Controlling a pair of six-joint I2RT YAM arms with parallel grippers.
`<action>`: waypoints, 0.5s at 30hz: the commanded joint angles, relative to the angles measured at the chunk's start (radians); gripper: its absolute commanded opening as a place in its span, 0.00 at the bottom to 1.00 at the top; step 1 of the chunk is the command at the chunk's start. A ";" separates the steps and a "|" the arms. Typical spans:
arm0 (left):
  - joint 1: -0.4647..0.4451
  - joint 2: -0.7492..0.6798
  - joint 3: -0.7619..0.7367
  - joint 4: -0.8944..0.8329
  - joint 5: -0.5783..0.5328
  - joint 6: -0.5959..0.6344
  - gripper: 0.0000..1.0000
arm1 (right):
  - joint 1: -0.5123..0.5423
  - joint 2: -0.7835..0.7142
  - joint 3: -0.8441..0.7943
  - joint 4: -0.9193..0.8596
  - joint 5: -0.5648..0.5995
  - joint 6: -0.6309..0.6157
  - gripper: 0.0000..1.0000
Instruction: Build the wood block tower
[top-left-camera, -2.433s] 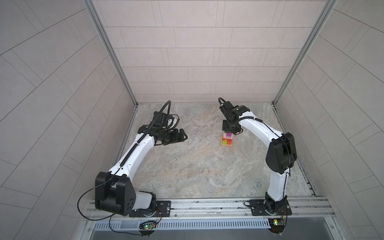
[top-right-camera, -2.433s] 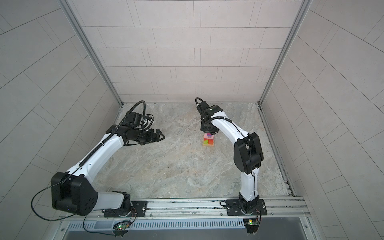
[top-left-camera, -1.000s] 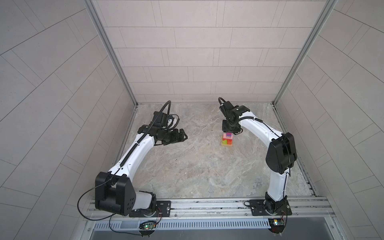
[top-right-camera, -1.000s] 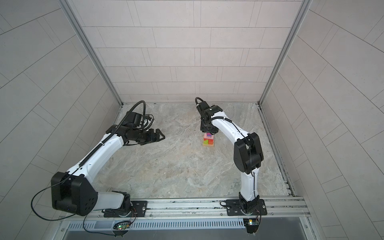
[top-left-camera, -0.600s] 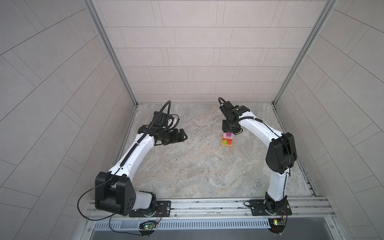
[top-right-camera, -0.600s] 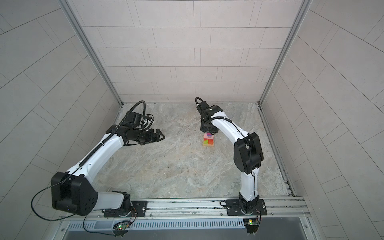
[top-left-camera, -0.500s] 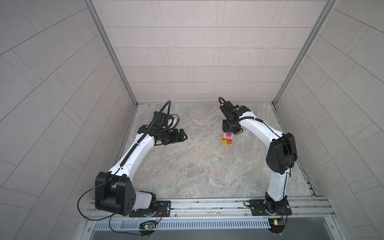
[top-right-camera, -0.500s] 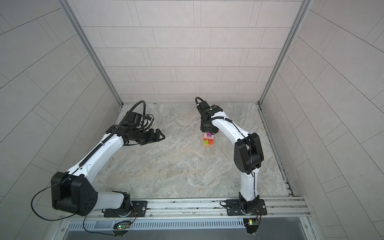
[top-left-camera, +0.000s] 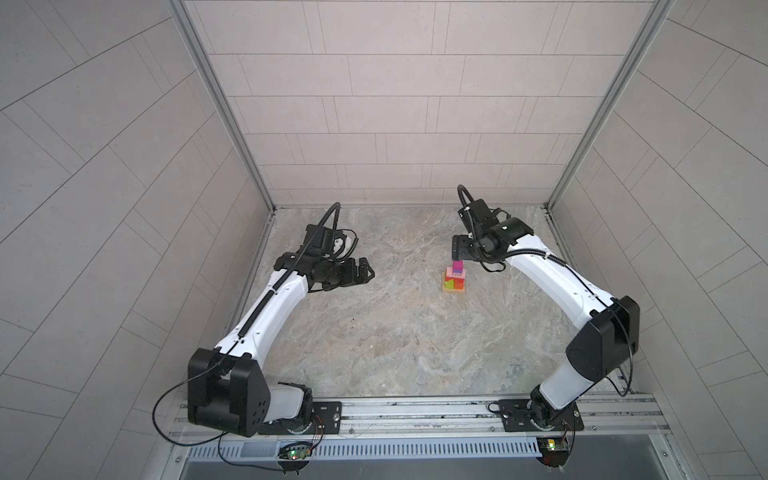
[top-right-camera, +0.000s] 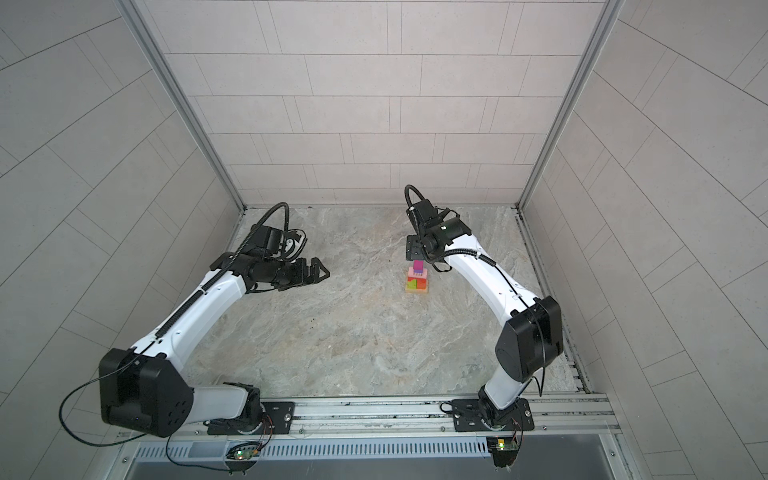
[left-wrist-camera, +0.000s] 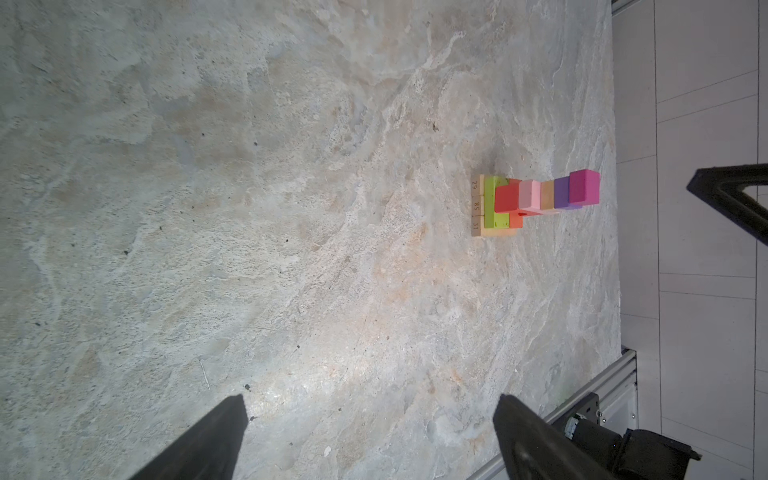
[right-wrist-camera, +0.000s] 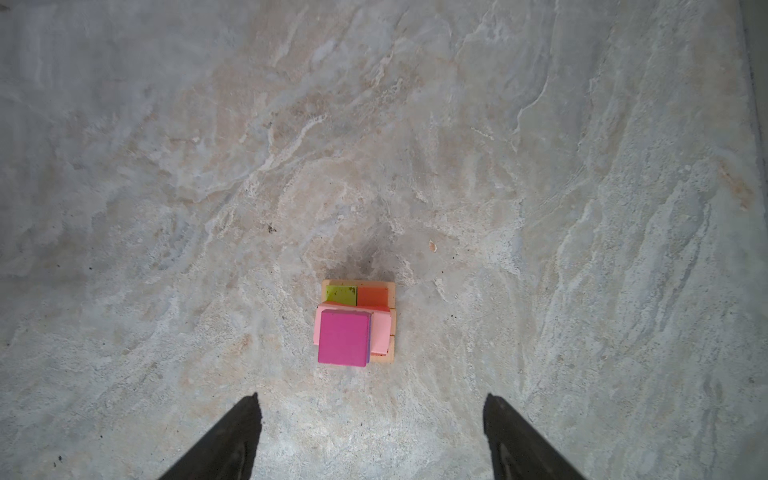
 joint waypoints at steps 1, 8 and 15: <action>0.006 -0.059 -0.028 0.066 -0.066 -0.012 1.00 | -0.001 -0.097 -0.089 0.119 0.068 -0.073 0.91; 0.006 -0.169 -0.155 0.302 -0.251 -0.009 1.00 | -0.055 -0.223 -0.235 0.199 0.139 -0.137 1.00; 0.012 -0.203 -0.366 0.619 -0.436 0.074 1.00 | -0.162 -0.279 -0.444 0.357 0.254 -0.187 0.99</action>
